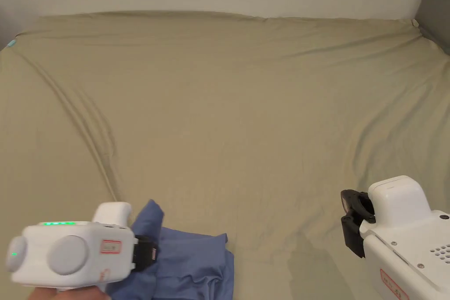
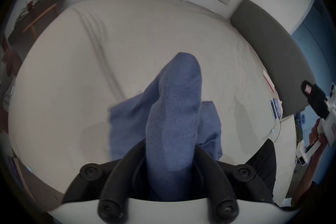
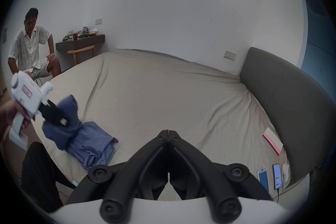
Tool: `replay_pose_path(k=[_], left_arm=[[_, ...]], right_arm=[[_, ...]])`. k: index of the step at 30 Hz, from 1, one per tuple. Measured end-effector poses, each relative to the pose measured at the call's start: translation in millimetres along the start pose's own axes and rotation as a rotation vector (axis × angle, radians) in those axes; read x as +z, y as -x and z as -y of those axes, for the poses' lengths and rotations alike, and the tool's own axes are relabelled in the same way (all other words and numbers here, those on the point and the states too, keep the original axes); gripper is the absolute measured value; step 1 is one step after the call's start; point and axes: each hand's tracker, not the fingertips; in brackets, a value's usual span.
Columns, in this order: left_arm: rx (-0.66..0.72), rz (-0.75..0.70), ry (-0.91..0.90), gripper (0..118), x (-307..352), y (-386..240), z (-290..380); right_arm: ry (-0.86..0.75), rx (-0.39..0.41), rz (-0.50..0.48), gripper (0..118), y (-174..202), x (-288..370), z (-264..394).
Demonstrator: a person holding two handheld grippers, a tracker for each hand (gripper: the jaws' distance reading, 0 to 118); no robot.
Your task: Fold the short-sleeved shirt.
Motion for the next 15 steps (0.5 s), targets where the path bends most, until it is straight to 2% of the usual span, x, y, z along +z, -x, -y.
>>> replay_pose_path(k=[4,8,12,14,15], left_arm=[[0.003,0.039,0.074,12,-49.1,-30.5,11.2],[-0.071,-0.072,0.130,12,-84.2,-49.8,19.8],[-0.027,-0.091,0.096,15,-84.4,-56.2,25.1],[-0.015,-0.054,0.087,34,-81.5,-51.9,26.4],[0.011,0.004,0.079,51,-76.3,-45.6,26.8]], right_arm=[[0.008,-0.014,0.009,0,-4.8,-0.1,4.0],[0.014,-0.013,0.010,0,-6.1,0.1,7.0],[0.020,-0.015,0.012,0,-8.2,-0.3,9.5],[0.022,-0.019,0.012,0,-9.0,-1.9,10.2],[0.023,-0.021,0.011,0,-9.1,-2.4,10.2]])
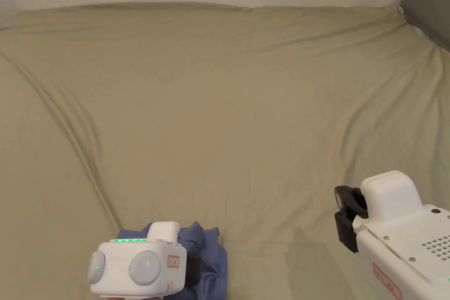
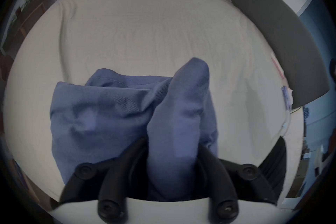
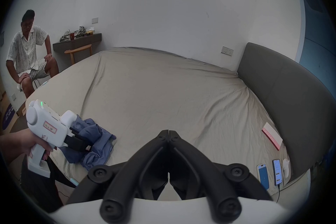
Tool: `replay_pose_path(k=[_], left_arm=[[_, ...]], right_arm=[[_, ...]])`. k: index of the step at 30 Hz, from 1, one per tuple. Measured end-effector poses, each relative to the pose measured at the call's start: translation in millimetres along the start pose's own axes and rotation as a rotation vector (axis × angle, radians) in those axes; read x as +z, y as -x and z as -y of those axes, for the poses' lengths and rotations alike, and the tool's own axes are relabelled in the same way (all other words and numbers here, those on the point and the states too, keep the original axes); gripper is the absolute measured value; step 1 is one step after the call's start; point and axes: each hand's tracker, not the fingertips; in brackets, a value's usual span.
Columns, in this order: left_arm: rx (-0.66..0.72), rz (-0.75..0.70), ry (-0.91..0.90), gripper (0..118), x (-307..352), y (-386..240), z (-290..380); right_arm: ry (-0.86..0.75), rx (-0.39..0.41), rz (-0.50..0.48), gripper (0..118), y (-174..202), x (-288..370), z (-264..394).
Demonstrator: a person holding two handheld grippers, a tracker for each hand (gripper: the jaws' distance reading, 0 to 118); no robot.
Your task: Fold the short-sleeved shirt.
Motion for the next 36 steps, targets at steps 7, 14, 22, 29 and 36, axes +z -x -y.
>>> replay_pose_path(k=[7,14,22,29,36], left_arm=[[0.155,0.182,-0.213,113,57.8,18.1,7.1],[-0.084,-0.076,-0.320,0,56.5,9.2,23.4],[-0.371,-0.213,-0.276,0,-6.9,-45.3,54.4],[-0.567,-0.340,-0.353,0,-18.8,-86.7,70.6],[-0.703,0.088,-0.230,0,-4.3,-116.8,99.6]], right_arm=[[-0.007,0.004,-0.008,0,3.4,1.1,-2.6],[-0.013,0.010,-0.009,0,4.9,4.6,-3.7],[-0.010,0.006,0.001,0,1.4,10.9,-0.4],[-0.001,0.003,0.012,0,-4.7,11.0,3.0],[-0.004,-0.012,-0.009,0,0.0,0.4,0.3]])
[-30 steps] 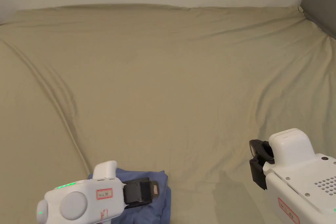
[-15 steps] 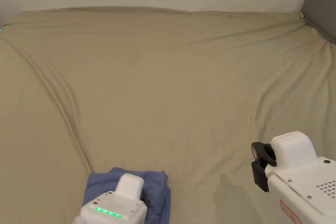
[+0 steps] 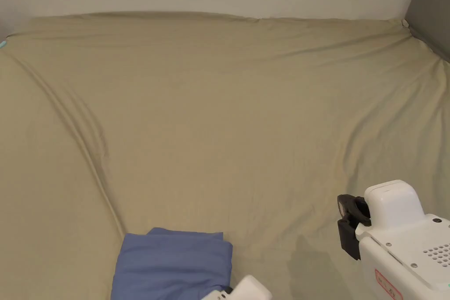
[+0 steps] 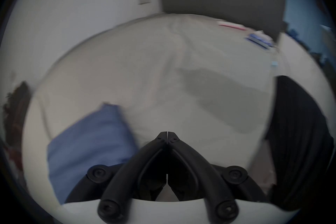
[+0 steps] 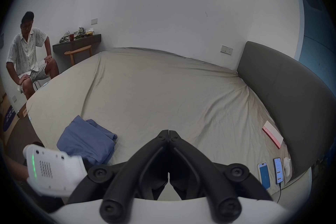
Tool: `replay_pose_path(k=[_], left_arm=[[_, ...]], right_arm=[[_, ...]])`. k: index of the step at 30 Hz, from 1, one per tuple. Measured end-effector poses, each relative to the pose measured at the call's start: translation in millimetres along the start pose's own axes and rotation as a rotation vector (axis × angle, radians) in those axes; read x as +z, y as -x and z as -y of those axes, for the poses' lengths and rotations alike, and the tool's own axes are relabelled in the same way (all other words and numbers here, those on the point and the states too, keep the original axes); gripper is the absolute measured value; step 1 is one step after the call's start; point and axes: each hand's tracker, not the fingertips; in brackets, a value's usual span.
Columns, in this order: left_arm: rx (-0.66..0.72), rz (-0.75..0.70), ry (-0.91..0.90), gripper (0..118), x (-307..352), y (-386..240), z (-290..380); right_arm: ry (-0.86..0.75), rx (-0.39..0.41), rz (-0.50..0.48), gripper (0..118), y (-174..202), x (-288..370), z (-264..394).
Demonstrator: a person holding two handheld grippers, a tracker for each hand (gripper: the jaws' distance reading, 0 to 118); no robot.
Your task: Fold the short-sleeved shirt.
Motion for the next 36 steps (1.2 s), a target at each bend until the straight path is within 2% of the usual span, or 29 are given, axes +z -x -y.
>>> replay_pose_path(k=[2,5,7,10,12,14,17,20,22,24,25,26,28,29,36], left_arm=[[0.010,-0.041,-0.053,0,22.7,1.0,3.6],[0.218,-0.079,-0.141,0,63.6,35.3,8.7],[0.321,-0.189,-0.222,0,94.0,63.5,19.5],[0.428,-0.345,-0.273,0,122.1,107.3,44.5],[0.485,-0.385,-0.264,0,134.5,131.2,59.9],[0.499,-0.447,-0.233,0,136.4,148.0,78.7],[0.524,-0.459,-0.211,0,134.7,170.4,106.3],[0.561,-0.436,-0.191,0,133.0,188.2,122.1],[0.613,-0.377,-0.171,0,129.7,183.3,117.1],[0.665,-0.287,-0.154,3,123.6,198.6,120.5],[0.697,-0.225,-0.133,20,120.4,208.0,122.5],[0.736,-0.154,-0.119,48,115.6,218.2,122.7],[0.828,0.000,-0.084,113,101.9,239.7,123.3],[0.863,0.071,-0.078,117,95.3,244.1,119.1],[1.116,0.426,-0.039,117,37.6,274.5,118.8]], right_arm=[[-0.002,-0.003,-0.019,0,5.4,-5.7,-2.5],[-0.002,-0.022,-0.103,0,21.0,-19.0,-3.7],[0.007,-0.021,-0.178,0,39.0,-32.4,-1.5],[0.059,0.013,-0.284,0,78.7,-60.0,9.4],[0.126,0.043,-0.371,0,108.5,-82.6,22.7],[0.213,0.105,-0.477,0,141.5,-108.9,43.0],[0.343,0.181,-0.488,0,175.3,-136.1,67.9],[0.464,0.262,-0.465,0,193.5,-154.4,90.9],[0.408,0.236,-0.464,0,189.6,-150.9,85.5],[0.466,0.177,-0.484,0,185.1,-156.0,79.3],[0.476,0.166,-0.492,0,180.6,-159.8,79.9],[0.471,0.176,-0.494,0,178.9,-161.8,80.6],[0.467,0.189,-0.503,0,179.2,-161.2,81.1],[0.463,0.194,-0.504,0,178.1,-162.3,83.8],[0.449,0.170,-0.515,0,173.5,-164.1,88.8]])
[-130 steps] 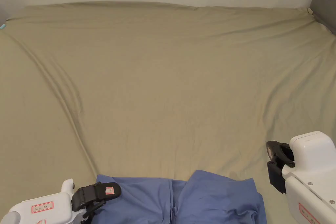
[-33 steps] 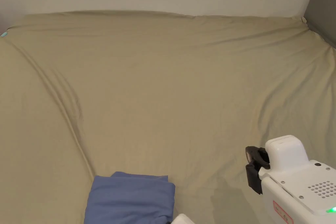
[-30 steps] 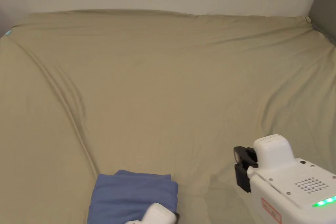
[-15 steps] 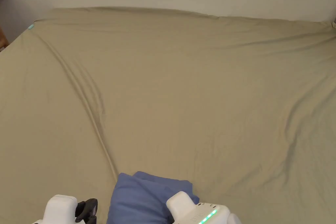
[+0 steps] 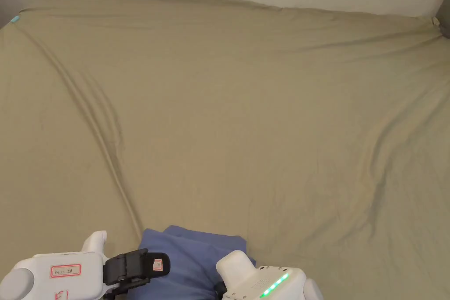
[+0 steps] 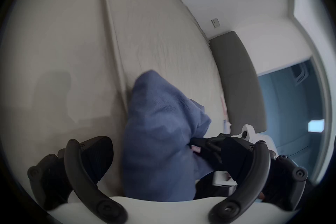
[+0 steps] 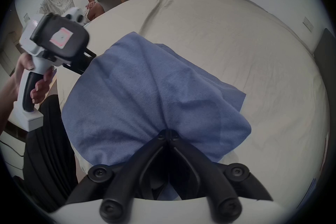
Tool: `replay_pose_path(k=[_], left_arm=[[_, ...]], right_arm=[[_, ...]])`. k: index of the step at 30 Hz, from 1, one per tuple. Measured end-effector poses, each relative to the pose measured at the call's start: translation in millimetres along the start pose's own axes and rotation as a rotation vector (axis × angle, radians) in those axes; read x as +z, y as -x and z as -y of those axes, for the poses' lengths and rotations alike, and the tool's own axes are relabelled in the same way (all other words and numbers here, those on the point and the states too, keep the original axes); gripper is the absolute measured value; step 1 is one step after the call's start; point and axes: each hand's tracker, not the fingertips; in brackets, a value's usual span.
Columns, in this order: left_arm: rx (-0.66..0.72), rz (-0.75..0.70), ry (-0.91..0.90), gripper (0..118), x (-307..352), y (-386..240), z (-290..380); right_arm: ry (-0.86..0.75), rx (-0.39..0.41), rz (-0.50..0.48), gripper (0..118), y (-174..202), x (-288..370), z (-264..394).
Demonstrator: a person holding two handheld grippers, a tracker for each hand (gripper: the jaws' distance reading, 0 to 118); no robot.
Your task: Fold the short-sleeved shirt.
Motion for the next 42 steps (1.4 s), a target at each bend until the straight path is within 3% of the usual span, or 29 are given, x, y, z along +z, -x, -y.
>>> replay_pose_path(k=[2,5,6,7,8,9,10,16,20,27,38,42], left_arm=[[0.027,0.099,0.049,113,-15.5,-7.4,4.9],[0.036,0.083,0.048,105,-28.7,0.3,1.8],[0.050,0.067,0.042,94,-30.4,0.6,1.2],[0.040,-0.017,0.025,66,-29.2,-1.8,-0.1],[0.014,-0.095,0.012,29,-27.9,-3.3,-1.7],[-0.049,-0.164,0.035,26,-27.7,0.7,-0.2],[-0.001,-0.073,0.013,25,-24.8,1.8,3.4],[-0.091,-0.171,0.000,25,-22.0,-15.4,8.3],[-0.143,-0.172,-0.020,25,-1.2,-45.9,23.9],[-0.196,-0.287,-0.153,25,61.3,-36.9,23.2],[-0.098,-0.606,-0.345,25,183.5,42.4,23.3],[-0.068,-0.654,-0.382,25,216.6,65.1,15.8]], right_arm=[[-0.002,-0.002,0.000,0,4.7,3.4,-1.5],[-0.004,-0.004,0.004,0,7.5,4.8,-1.9],[-0.004,-0.003,0.006,0,8.2,5.0,-1.9],[-0.005,-0.003,0.007,0,8.5,5.0,-1.8],[-0.006,-0.004,0.008,0,8.6,5.2,-1.7],[-0.018,-0.009,-0.005,0,7.3,4.9,-1.2],[-0.010,-0.013,0.004,0,7.2,3.6,-1.0],[-0.110,-0.065,-0.014,0,-1.6,36.3,-5.8],[-0.232,-0.053,0.109,0,-12.7,88.3,-26.9],[-0.358,-0.040,0.295,0,-20.3,129.4,-59.3],[-0.391,-0.026,0.296,0,11.1,114.9,-82.2],[-0.371,-0.004,0.291,0,21.7,105.1,-84.9]])
